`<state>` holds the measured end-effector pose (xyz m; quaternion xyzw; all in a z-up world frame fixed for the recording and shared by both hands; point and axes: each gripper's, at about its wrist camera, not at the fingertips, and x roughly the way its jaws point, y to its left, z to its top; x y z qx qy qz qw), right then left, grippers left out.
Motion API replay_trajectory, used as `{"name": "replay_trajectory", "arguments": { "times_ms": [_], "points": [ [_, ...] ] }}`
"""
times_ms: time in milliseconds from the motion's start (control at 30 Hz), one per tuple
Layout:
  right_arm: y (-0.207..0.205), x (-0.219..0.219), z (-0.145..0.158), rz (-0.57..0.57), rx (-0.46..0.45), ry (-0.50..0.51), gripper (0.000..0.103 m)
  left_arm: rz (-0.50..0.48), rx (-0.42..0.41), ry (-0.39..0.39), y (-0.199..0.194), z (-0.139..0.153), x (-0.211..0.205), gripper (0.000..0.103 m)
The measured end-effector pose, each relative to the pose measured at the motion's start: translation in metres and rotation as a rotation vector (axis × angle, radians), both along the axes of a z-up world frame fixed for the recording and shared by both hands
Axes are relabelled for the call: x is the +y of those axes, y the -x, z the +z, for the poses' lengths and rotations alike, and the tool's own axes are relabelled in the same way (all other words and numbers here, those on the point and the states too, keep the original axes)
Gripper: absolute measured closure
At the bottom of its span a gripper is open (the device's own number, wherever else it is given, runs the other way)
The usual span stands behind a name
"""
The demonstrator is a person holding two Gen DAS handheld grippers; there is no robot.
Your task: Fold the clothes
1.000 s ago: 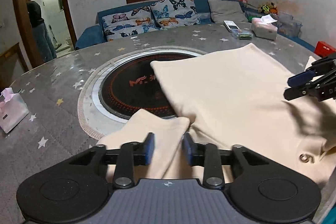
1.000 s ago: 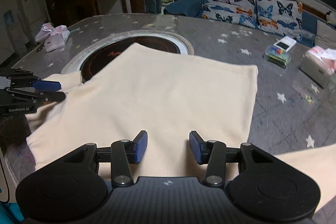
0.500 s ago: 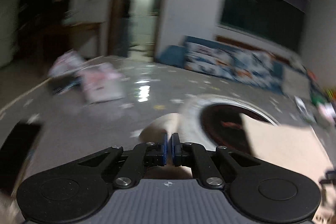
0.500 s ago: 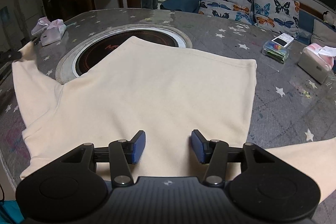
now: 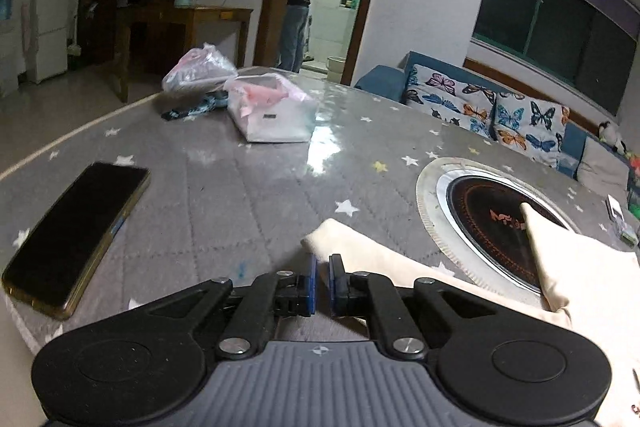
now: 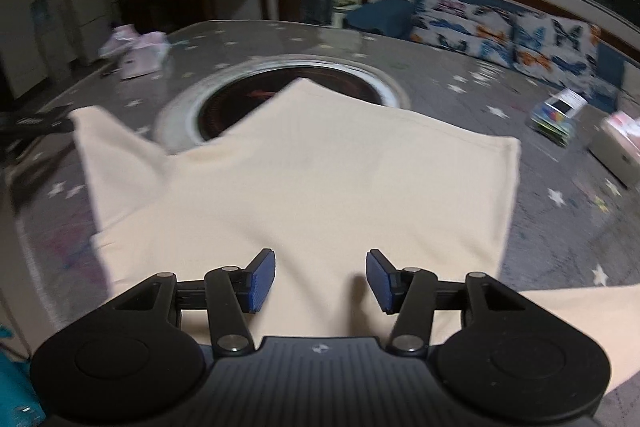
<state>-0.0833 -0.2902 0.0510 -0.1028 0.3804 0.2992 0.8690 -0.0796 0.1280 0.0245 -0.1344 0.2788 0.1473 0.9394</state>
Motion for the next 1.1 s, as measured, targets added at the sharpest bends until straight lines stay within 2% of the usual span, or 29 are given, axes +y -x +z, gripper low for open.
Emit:
{"name": "replay_trajectory", "arguments": {
  "times_ms": [167,333,400,600,700,867,1100],
  "points": [
    [0.016,0.009,0.006,0.071,-0.002,-0.006,0.052,0.037,0.032,-0.013,-0.005,-0.008,0.008,0.096],
    [0.037,0.02,-0.003,0.149,0.011,0.049,0.052,0.091,0.067,-0.019,0.0,-0.011,0.019,0.096],
    [0.044,0.021,-0.004,0.171,0.014,0.059,0.052,0.076,0.053,-0.013,0.003,-0.005,0.017,0.096],
    [0.047,0.003,0.01,0.116,-0.006,0.009,0.052,-0.135,-0.002,0.026,-0.001,0.016,-0.029,0.096],
    [0.037,-0.021,0.014,0.006,-0.018,-0.022,0.052,-0.284,0.002,0.066,-0.013,0.018,-0.065,0.096],
    [0.018,-0.053,0.011,-0.143,-0.036,-0.047,0.053,-0.504,0.012,0.076,-0.03,0.017,-0.129,0.096],
    [-0.011,-0.069,-0.001,-0.222,-0.039,-0.081,0.054,-0.705,0.042,0.06,-0.033,0.008,-0.197,0.095]
  ]
}}
